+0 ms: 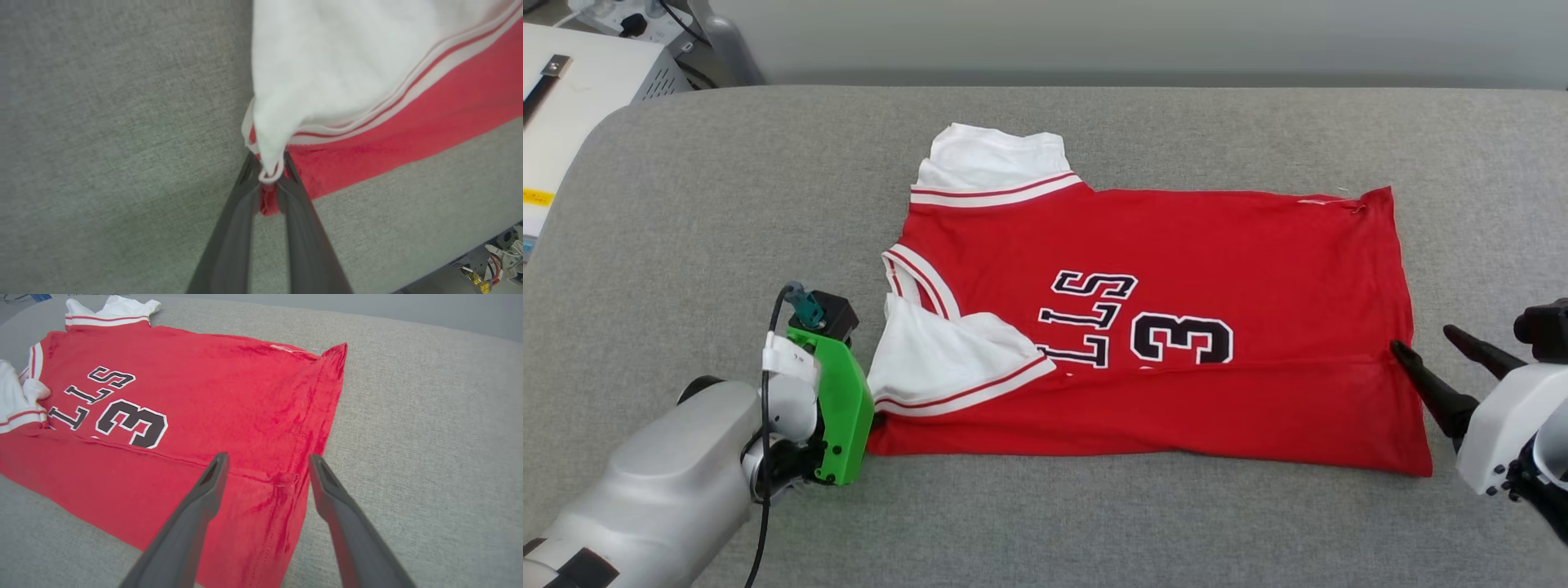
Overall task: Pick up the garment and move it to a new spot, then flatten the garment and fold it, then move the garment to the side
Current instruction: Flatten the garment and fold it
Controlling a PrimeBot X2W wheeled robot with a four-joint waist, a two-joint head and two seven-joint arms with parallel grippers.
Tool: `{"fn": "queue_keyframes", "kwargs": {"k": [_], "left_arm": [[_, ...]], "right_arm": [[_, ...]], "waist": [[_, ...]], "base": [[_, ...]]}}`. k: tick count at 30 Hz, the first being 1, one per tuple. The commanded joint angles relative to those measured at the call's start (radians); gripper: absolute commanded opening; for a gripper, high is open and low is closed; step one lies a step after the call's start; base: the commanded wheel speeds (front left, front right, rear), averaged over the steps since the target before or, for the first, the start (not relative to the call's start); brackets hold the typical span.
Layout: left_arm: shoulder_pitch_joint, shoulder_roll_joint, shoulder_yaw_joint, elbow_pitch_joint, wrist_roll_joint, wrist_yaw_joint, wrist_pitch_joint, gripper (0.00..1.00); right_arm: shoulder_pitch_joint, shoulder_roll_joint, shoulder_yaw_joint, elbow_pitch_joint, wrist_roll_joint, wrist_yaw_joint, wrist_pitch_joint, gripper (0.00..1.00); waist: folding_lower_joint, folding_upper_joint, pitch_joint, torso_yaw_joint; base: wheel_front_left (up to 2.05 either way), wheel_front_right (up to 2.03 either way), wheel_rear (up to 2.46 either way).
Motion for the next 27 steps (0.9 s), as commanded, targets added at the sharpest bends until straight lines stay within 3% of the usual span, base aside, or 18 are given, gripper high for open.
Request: {"fn": "queue_keyframes", "kwargs": {"k": [1, 8, 13, 27], "left_arm": [[0.028, -0.008, -0.006, -0.011, 0.011, -0.007, -0.022, 0.00], [0.032, 0.034, 0.008, -0.107, 0.030, -0.002, -0.083, 0.00], [0.031, 0.053, 0.011, -0.172, 0.040, 0.019, -0.093, 0.00], [0.015, 0.068, 0.022, -0.234, 0.053, 0.050, -0.106, 0.00]], "right_arm": [[-0.023, -0.018, -0.010, -0.019, -0.015, -0.001, 0.024, 1.00], [0.000, -0.089, -0.055, -0.099, -0.009, -0.001, 0.284, 1.00], [0.024, -0.100, -0.070, -0.131, -0.012, -0.001, 0.439, 1.00], [0.048, 0.015, -0.014, 0.040, -0.021, -0.001, 0.477, 1.00]], "waist": [[0.0000, 0.0000, -0.010, 0.002], [0.0000, 0.0000, -0.017, 0.008], [0.0000, 0.0000, -0.004, 0.012], [0.0000, 0.0000, 0.054, 0.027]], "base": [[0.00, 0.00, 0.00], [0.00, 0.00, 0.00], [0.00, 0.00, 0.00], [0.00, 0.00, 0.00]]}}
